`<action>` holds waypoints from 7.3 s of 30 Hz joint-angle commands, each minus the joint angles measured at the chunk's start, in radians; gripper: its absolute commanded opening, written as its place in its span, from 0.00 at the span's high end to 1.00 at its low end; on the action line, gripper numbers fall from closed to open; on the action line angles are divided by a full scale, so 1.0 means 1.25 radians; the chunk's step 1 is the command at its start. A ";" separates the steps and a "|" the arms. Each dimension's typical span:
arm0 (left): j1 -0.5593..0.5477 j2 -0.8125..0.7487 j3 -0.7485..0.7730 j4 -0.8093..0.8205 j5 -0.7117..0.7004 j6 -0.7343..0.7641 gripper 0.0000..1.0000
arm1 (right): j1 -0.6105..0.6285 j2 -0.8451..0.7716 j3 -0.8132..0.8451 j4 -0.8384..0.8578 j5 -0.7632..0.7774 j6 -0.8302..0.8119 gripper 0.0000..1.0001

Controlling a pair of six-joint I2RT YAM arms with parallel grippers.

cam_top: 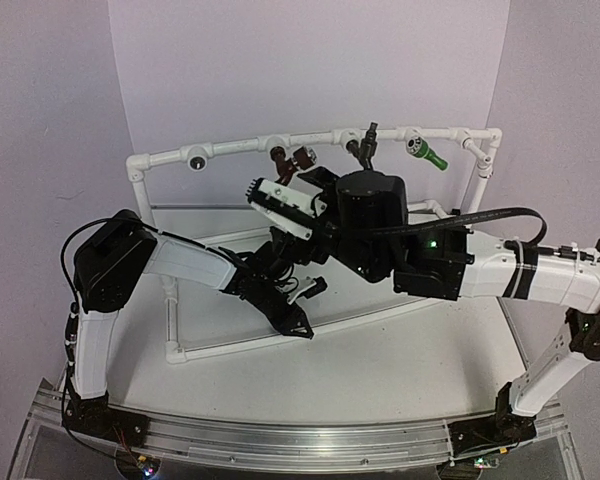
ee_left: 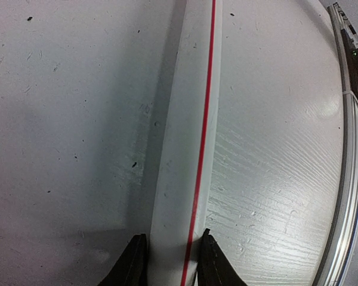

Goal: Install the water faucets

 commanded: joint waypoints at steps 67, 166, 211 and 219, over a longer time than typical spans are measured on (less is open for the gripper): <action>-0.001 0.101 -0.064 -0.113 -0.105 -0.069 1.00 | -0.199 0.203 0.027 0.583 -0.426 1.408 0.39; -0.002 0.123 -0.061 -0.119 -0.109 -0.068 0.99 | -0.240 0.171 0.064 0.383 -0.329 1.306 0.50; -0.007 0.135 -0.054 -0.125 -0.119 -0.067 0.98 | -0.095 0.235 0.235 0.155 0.180 -0.590 0.18; -0.007 0.136 -0.053 -0.127 -0.118 -0.065 0.98 | -0.110 0.311 0.293 0.196 0.212 -0.480 0.52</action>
